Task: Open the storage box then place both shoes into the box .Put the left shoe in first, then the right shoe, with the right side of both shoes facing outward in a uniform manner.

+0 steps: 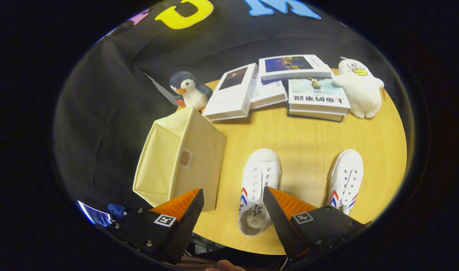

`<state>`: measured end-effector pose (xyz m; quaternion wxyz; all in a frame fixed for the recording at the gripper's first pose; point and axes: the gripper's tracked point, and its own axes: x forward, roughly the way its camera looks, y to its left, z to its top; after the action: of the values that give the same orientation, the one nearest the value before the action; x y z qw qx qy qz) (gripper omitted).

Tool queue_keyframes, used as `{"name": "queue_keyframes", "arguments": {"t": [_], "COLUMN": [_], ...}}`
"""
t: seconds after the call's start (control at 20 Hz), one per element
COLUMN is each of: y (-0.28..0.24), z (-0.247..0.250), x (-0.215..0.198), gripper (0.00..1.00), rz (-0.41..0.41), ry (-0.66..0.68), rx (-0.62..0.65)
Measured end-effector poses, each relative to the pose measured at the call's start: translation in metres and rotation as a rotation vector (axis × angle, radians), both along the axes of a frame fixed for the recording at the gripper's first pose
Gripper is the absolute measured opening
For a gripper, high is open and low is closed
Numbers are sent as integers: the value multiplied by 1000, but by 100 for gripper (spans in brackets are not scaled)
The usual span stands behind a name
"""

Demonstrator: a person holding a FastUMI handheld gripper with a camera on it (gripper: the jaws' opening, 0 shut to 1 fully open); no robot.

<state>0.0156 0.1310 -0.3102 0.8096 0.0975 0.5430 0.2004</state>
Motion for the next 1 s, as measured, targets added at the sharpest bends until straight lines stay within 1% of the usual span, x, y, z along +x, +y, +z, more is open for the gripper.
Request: {"name": "queue_keyframes", "arguments": {"t": [0.25,0.5,0.6,0.75,0.9,0.95,1.0], "y": [-21,-38,-44,-48,-45,-40,-35], "z": [-44,-81,-98,-115,-129,-125,-126], "x": [-11,-15,-14,-11,-8,-7,-5], "gripper": [94,91,83,82,78,75,64], "rz": [-1,65,113,171,206,210,212], "ry": [113,153,155,160,162,164,157], "rx": [-65,-164,-220,-281,-308,-290,-269]}}
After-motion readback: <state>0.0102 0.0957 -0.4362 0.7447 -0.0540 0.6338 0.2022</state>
